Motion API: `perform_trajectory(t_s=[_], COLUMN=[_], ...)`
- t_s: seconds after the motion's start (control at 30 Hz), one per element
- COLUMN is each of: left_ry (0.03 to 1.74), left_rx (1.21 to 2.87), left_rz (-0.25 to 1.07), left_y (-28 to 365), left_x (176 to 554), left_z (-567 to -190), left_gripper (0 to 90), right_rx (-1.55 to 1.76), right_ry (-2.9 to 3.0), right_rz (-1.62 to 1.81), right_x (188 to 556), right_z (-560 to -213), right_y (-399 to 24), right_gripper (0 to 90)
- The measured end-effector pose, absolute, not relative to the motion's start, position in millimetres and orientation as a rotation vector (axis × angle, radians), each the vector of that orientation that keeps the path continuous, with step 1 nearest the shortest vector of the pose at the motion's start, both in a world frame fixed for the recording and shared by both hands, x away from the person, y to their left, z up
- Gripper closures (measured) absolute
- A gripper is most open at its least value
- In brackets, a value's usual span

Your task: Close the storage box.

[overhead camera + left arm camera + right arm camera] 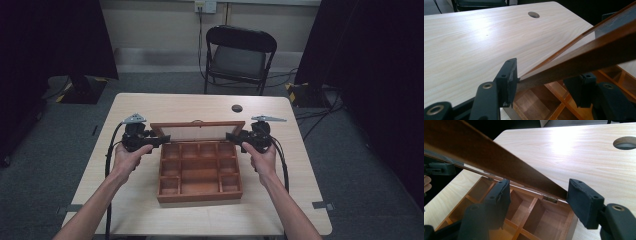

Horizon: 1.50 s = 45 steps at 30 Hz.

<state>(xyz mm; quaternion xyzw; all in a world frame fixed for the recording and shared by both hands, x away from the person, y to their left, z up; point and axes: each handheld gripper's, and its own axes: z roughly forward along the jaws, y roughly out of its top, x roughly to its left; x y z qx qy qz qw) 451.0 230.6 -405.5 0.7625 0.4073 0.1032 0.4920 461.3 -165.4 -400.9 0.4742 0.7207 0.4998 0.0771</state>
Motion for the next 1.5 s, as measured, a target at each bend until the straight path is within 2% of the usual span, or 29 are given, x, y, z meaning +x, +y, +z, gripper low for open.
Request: perform_trajectory(t_s=[0.33,0.5,1.03,1.5], left_ry=[0.965,0.964,0.965,0.956], left_rx=[1.825,1.801,1.827,1.871], left_rz=[0.274,0.277,0.245,0.242], left_y=[225.7,228.4,230.5,230.8], left_x=[438.8,434.8,434.2,421.5], left_z=[-396.3,-398.1,-401.2,-405.8], left_gripper=[35.8,38.7,36.1,31.5], right_rx=[1.416,1.412,1.407,1.41], right_ry=[2.171,2.176,2.18,2.195], right_rz=[1.481,1.474,1.457,1.449], right_x=[458.0,454.9,432.9,427.9], right_z=[-401.4,-402.2,-402.2,-405.5], right_y=[-164.7,-164.0,-164.2,-163.1], right_gripper=[34.8,34.2,34.1,30.0])
